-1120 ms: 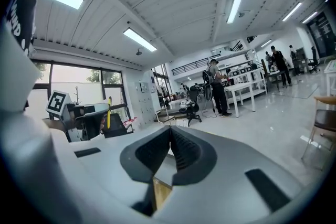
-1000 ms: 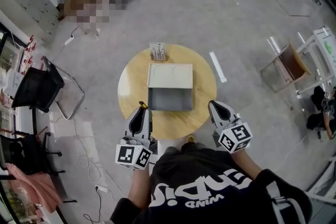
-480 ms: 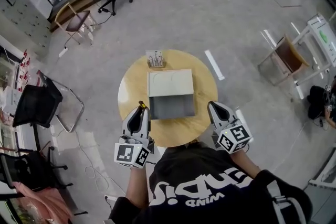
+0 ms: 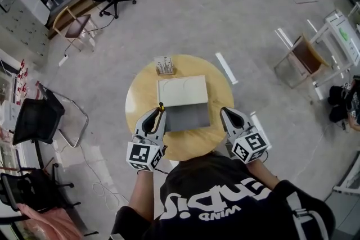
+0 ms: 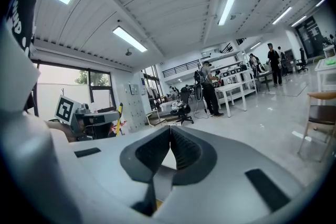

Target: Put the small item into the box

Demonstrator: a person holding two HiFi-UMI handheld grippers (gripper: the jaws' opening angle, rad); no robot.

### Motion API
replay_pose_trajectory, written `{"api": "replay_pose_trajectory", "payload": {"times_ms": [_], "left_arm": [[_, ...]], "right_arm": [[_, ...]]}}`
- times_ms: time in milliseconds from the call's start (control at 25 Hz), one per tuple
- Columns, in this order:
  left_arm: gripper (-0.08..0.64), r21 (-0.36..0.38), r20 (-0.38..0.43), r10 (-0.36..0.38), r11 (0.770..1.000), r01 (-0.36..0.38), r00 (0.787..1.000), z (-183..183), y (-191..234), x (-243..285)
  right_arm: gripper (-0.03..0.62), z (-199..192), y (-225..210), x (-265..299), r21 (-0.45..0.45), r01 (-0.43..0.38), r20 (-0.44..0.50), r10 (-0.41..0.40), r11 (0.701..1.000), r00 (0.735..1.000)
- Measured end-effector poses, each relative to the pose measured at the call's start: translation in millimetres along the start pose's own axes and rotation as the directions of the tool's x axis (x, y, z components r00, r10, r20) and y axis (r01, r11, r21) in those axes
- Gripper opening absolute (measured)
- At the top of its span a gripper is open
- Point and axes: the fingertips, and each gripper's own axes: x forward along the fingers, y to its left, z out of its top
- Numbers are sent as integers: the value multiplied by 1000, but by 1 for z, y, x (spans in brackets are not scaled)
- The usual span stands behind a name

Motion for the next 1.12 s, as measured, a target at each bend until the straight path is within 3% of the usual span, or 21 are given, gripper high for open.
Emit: {"api": "replay_pose_trajectory", "payload": {"times_ms": [280, 560, 800, 1000, 1120], "left_arm": [[71, 96, -129, -101, 989, 114, 986, -32, -8, 30], [71, 173, -263, -170, 960, 219, 950, -77, -11, 55], [71, 221, -393, -240, 912, 345, 888, -135, -22, 73], [71, 258, -507, -280, 853, 454, 815, -177, -37, 87], [71, 250, -567, -289, 832, 496, 771, -201, -42, 92]], "right_arm": [[3, 2, 0, 4, -1, 16, 11, -16, 1000, 1000], [3, 1, -4, 4, 4, 29, 12, -29, 1000, 999], [3, -3, -9, 4, 11, 52, 12, -52, 999, 999], [3, -2, -16, -3, 16, 84, 16, -85, 996, 996], [3, -3, -21, -7, 20, 102, 17, -102, 995, 995]]}}
